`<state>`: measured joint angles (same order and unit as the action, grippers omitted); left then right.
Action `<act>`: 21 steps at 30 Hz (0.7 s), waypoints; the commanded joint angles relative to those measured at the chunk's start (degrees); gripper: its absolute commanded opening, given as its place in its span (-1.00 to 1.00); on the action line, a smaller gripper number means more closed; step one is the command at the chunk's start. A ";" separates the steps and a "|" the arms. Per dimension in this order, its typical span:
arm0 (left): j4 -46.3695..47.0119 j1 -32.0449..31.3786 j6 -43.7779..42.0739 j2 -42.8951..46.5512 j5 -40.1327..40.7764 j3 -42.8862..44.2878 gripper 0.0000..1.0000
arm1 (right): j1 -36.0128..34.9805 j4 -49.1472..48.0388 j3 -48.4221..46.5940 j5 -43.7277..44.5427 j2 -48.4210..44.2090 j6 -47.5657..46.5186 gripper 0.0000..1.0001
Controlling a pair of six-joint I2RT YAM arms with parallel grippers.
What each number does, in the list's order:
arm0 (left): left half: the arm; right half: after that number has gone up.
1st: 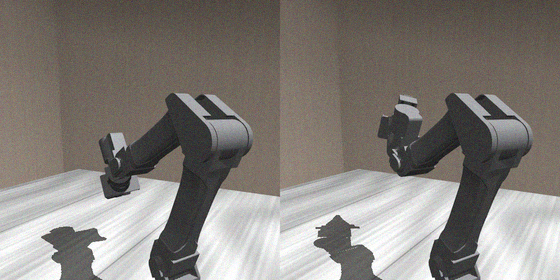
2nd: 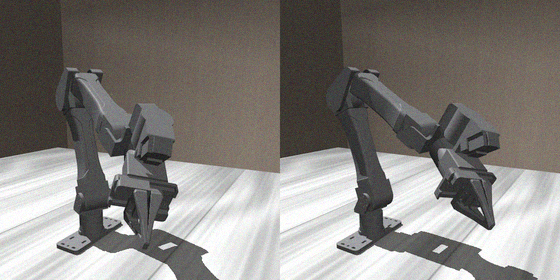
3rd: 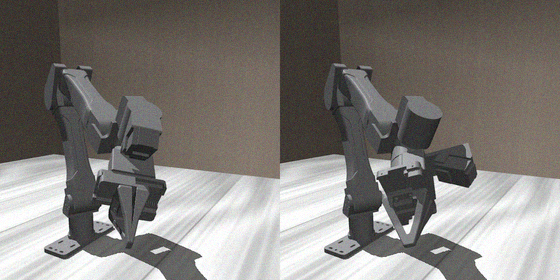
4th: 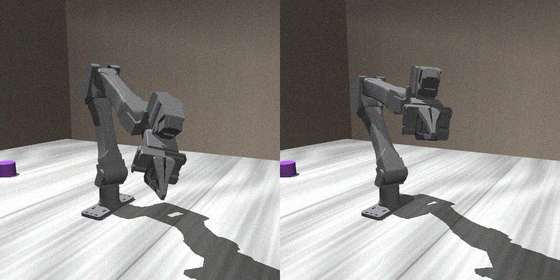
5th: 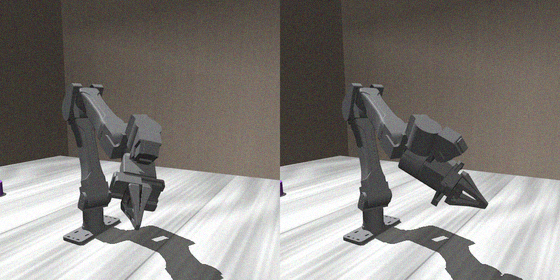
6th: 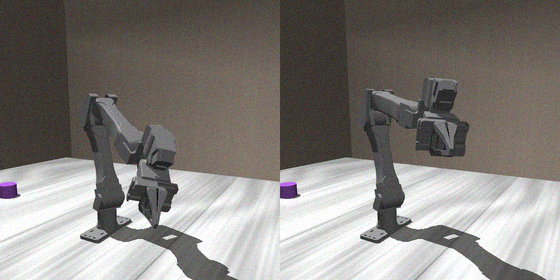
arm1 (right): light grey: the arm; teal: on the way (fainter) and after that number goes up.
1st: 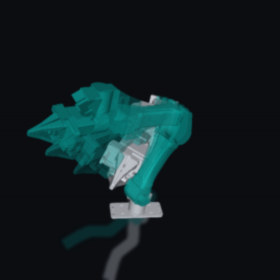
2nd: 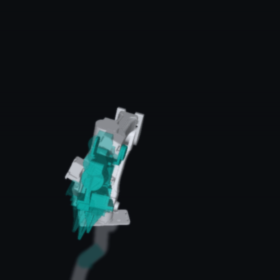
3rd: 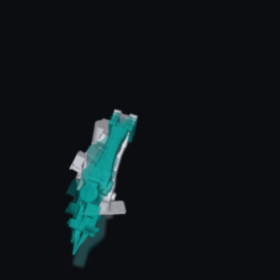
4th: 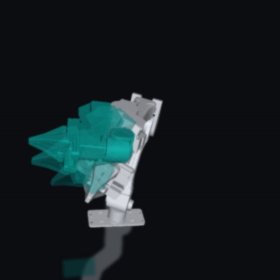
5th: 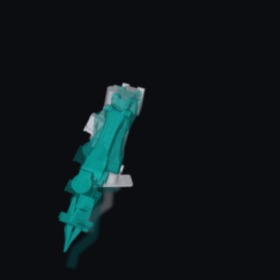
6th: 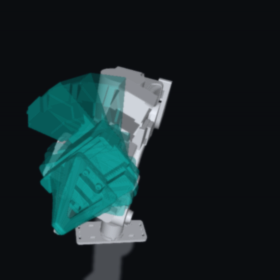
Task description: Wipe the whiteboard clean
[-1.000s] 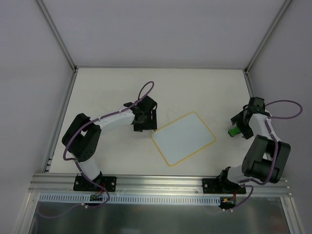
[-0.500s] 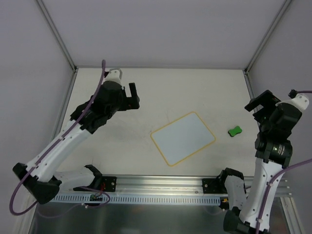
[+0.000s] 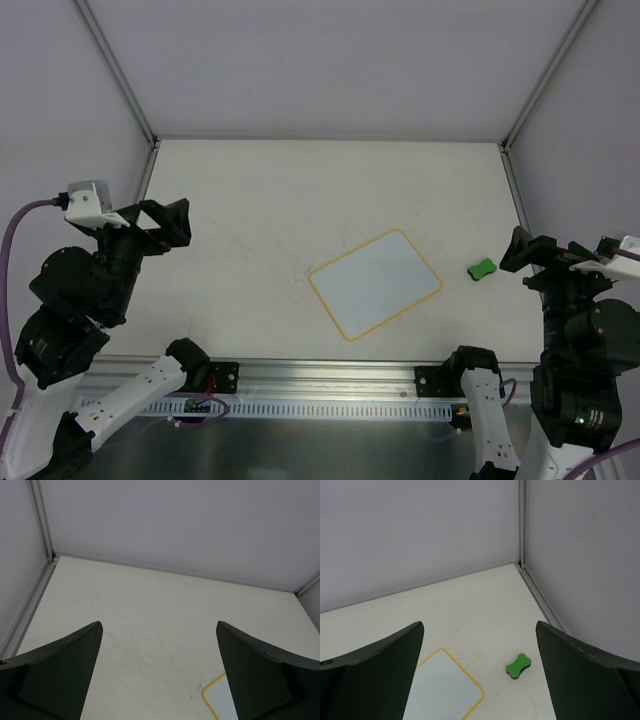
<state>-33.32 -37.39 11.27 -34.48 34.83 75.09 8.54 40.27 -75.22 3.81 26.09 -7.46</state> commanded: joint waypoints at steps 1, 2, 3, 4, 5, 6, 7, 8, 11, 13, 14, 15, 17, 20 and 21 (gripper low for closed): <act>-0.61 0.30 -3.01 3.96 2.00 -2.92 0.97 | -4.04 0.60 2.09 4.62 -2.78 -4.22 0.98; -0.60 0.21 -3.09 4.85 2.17 -4.32 0.97 | -4.84 0.68 3.23 5.32 -3.49 -4.40 0.98; -0.60 0.30 -3.18 5.82 2.43 -4.95 0.98 | -5.45 0.60 3.76 6.37 -4.28 -4.66 0.98; -0.69 0.21 -3.27 7.13 2.78 -5.56 0.97 | -6.68 0.51 4.29 6.99 -5.16 -5.01 0.98; -0.69 0.21 -3.27 7.75 3.14 -6.61 0.97 | -7.30 0.51 4.81 7.43 -6.39 -5.28 0.98; -0.61 0.21 -3.10 8.37 3.05 -7.23 0.98 | -7.83 0.51 5.78 8.22 -7.01 -5.37 0.98; -0.60 0.30 -2.57 9.59 2.88 -7.85 0.98 | -8.44 0.60 6.14 8.57 -7.45 -5.45 0.98; -0.60 0.21 -2.31 10.04 2.70 -8.81 0.97 | -8.45 0.60 6.49 8.84 -8.32 -5.54 0.98; -0.69 0.30 -1.16 11.36 2.35 -10.48 0.97 | -9.76 0.60 7.72 10.24 -9.47 -5.63 0.98; -0.69 0.30 -0.11 11.80 1.73 -11.01 0.97 | -9.85 0.51 8.25 10.77 -9.82 -5.54 0.99; -0.69 0.21 0.33 11.80 1.65 -11.37 0.98 | -9.94 0.60 8.33 10.95 -9.91 -5.46 0.98; -0.69 0.30 0.42 11.72 1.56 -11.46 0.98 | -9.94 0.51 8.34 10.95 -10.09 -5.37 0.99; -0.69 0.30 0.60 11.37 1.38 -11.63 0.97 | -10.12 0.51 8.60 11.21 -10.18 -5.28 0.98; -0.69 0.21 0.86 11.10 1.20 -12.07 0.97 | -10.38 0.42 9.04 11.13 -10.27 -5.02 0.98; -0.69 0.30 0.95 11.01 1.38 -12.25 0.97 | -10.29 0.33 9.13 10.95 -10.18 -4.84 0.98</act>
<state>-35.05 -37.39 11.29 -23.09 36.40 63.35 -1.17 42.33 -66.46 13.52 16.47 -11.64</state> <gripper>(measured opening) 0.987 0.990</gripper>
